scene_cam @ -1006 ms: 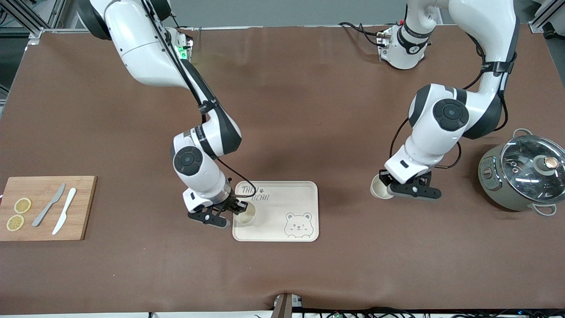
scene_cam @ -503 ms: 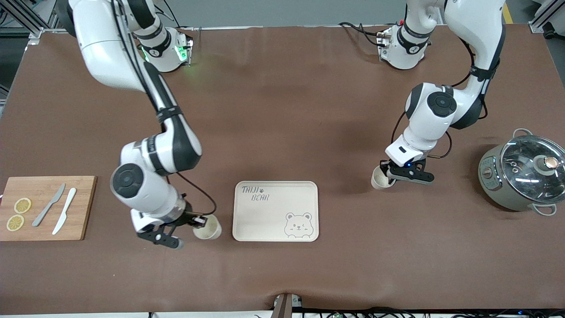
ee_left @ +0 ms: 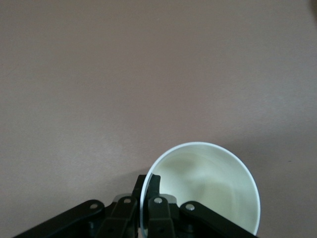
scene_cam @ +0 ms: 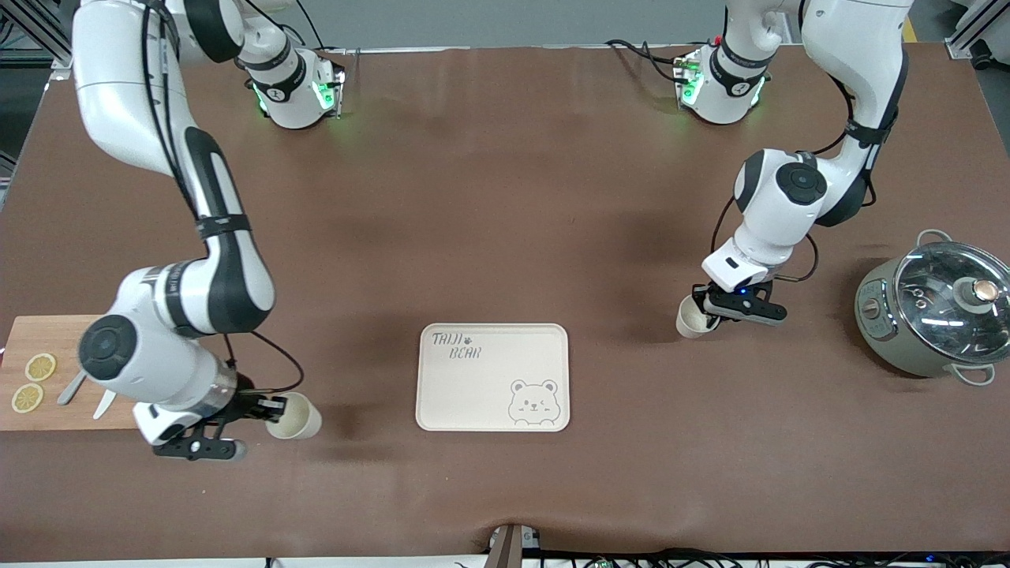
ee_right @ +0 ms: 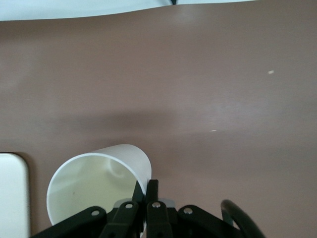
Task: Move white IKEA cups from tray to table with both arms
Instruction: 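Set the cup by the pot with the left gripper while the right gripper releases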
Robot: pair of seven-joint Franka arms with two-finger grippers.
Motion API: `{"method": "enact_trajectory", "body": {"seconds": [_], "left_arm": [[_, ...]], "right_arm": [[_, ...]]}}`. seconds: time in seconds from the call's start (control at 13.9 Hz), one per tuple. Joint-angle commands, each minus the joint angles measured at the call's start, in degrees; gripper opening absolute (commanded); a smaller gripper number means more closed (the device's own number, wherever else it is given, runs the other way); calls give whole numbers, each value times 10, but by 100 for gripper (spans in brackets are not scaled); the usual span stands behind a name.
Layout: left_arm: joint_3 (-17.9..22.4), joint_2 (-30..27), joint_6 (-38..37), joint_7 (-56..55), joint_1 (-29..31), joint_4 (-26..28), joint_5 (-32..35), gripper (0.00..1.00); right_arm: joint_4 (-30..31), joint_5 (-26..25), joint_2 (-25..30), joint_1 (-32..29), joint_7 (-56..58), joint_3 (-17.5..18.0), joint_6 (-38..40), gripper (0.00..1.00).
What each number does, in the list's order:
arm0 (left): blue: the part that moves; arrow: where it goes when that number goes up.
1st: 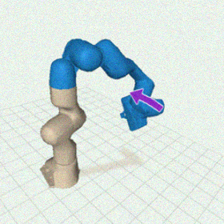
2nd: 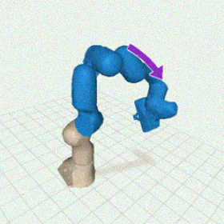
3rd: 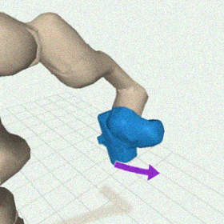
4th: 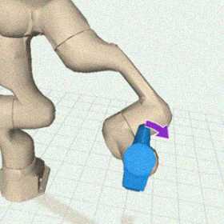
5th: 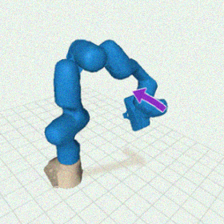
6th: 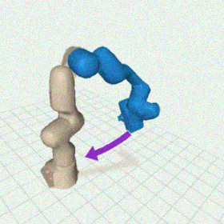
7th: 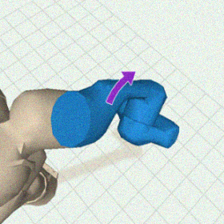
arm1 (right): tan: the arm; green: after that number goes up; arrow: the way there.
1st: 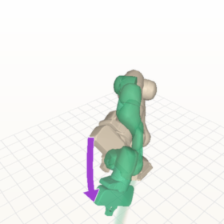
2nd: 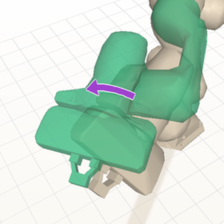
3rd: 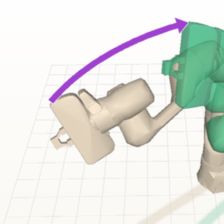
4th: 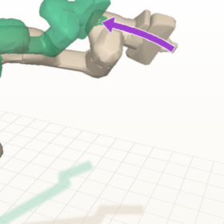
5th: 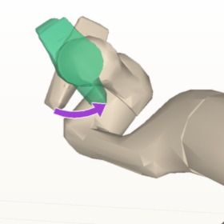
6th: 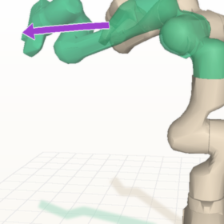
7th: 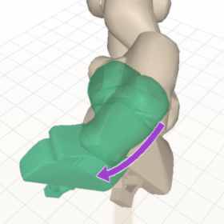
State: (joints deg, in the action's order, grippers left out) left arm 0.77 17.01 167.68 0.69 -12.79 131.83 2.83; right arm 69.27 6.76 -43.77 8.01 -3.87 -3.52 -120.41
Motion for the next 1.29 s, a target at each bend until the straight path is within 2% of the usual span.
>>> {"method": "enact_trajectory", "body": {"seconds": [0.0, 0.5, 0.65, 0.93, 1.08, 1.15, 1.22], "left_arm": [[-8, 7, 26, 27, 16, 6, -5, 0], [-9, 39, 63, 31, 23, 4, -5, 0], [-9, 39, 63, 30, 23, 1, -5, 100], [-10, 24, 61, 27, 35, -1, -6, 100], [-16, -3, 36, 26, 46, 0, -6, 100], [-16, -23, -3, 27, 55, -3, -6, 100], [-20, -45, -45, 28, 61, -10, -6, 100]], "right_arm": [[10, 4, 10, -33, 73, 9, 11, 0], [32, 5, -8, -113, 212, 9, 4, 0], [34, 5, -18, -120, 221, 9, 3, 0], [42, 6, -38, -120, 219, 9, 2, 0], [42, 9, -45, -121, 215, 9, -2, 0], [42, 9, -46, -119, 214, 9, -3, 3], [43, 9, -47, -119, 213, 9, -3, 16]]}}
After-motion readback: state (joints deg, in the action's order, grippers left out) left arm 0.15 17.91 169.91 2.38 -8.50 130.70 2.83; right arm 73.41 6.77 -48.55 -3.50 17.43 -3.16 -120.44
